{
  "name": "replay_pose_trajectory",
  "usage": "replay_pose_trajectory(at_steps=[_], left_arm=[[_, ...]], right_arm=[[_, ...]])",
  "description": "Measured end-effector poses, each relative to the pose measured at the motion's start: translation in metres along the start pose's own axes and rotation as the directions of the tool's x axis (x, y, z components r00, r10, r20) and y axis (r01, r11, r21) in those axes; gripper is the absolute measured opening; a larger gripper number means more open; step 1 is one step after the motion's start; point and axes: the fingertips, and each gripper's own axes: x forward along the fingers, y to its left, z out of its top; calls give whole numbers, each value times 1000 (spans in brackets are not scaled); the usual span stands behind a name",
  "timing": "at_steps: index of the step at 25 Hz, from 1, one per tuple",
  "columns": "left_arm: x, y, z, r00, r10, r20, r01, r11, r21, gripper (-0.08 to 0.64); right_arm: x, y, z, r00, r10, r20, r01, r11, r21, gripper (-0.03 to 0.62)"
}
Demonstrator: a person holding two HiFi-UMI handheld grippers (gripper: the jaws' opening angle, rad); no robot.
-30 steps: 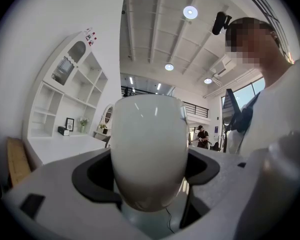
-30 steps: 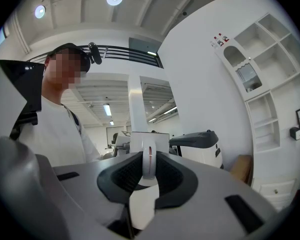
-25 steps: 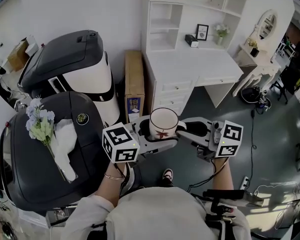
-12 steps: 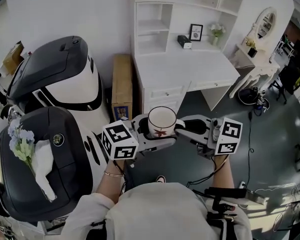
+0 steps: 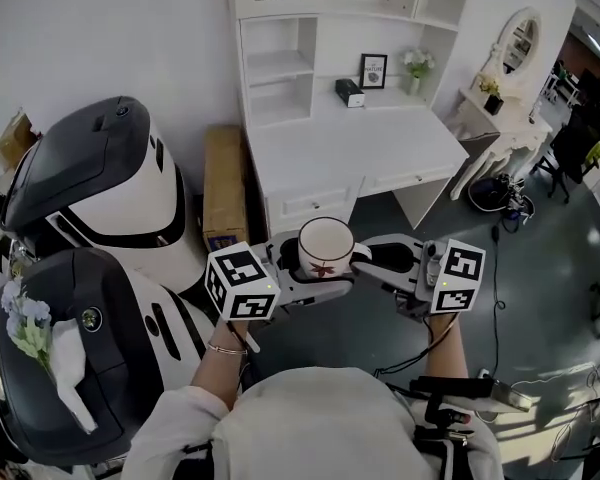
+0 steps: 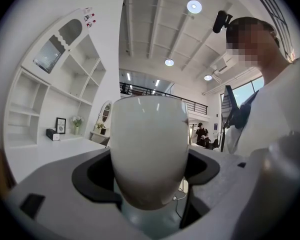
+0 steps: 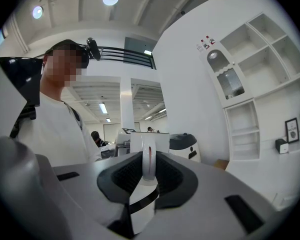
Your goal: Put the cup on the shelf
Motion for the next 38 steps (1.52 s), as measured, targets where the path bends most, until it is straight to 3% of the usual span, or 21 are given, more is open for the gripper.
replay_pose_trajectory(at_steps=[19, 38], left_arm=[[96, 64, 14, 999, -41, -18, 41, 999, -1, 374], [136, 82, 0, 991, -90, -94, 89, 996, -15, 375]], right_arm=[[-68, -94, 6, 999, -48, 14, 48, 999, 8, 80], [-99, -124, -9, 994, -106, 11, 106, 994, 31, 80]])
